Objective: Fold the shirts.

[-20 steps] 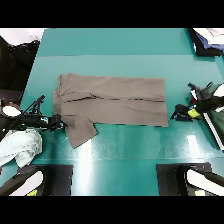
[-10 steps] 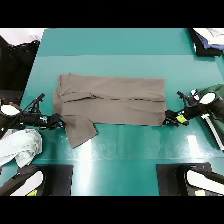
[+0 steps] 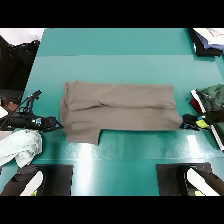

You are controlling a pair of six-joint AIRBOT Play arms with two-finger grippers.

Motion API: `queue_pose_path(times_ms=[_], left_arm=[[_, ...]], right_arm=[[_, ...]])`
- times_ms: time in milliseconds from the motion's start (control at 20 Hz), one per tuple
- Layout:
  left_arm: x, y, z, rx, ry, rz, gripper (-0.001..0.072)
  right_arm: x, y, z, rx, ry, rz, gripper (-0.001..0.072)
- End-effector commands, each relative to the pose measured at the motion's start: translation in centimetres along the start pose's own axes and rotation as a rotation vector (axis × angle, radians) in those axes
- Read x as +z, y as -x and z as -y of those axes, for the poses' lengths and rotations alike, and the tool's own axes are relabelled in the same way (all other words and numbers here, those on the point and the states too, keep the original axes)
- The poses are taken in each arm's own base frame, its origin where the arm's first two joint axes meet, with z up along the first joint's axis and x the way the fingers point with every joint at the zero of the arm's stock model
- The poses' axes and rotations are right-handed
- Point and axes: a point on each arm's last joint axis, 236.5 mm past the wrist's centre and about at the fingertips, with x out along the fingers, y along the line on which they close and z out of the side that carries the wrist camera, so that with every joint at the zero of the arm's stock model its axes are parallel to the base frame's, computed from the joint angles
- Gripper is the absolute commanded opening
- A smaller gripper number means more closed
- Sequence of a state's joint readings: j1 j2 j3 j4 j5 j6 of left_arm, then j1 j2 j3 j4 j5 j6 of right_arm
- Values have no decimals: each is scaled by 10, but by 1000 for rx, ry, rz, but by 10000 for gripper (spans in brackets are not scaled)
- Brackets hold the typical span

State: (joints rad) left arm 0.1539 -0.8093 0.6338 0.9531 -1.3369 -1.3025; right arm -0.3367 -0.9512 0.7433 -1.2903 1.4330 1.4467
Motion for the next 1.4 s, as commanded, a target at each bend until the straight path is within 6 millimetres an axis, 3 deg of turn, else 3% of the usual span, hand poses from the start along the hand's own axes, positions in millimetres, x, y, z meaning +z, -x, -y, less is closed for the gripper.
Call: queue_pose_path(times_ms=[0,100,200,450,550,800,1000,1200,1250,1300,1350], left_arm=[[-26,-1,35,-46,-93,-74,24],[-16,-7,44,-43,-144,-27,24],[10,-5,44,-24,-149,81,24],[98,35,56,15,-190,428,24],[119,42,56,25,-186,488,24],[171,33,41,62,-148,551,24],[205,3,17,93,-97,529,25],[226,-27,-2,107,-50,480,29],[229,-32,-6,106,-22,478,261],[232,-33,-7,101,8,484,557],[234,-32,-7,99,22,494,614]], right_arm=[[-11,28,7,-21,-21,79,14],[-3,37,-2,0,-11,156,14],[13,48,-11,26,-2,247,14],[57,82,-19,34,18,344,14],[76,83,-21,36,29,329,14],[124,56,-41,43,94,288,15],[157,26,-51,48,99,244,16],[184,2,-56,50,107,210,17],[190,-3,-59,52,111,202,26],[196,-4,-60,53,114,200,176],[202,-3,-62,59,117,202,421]])
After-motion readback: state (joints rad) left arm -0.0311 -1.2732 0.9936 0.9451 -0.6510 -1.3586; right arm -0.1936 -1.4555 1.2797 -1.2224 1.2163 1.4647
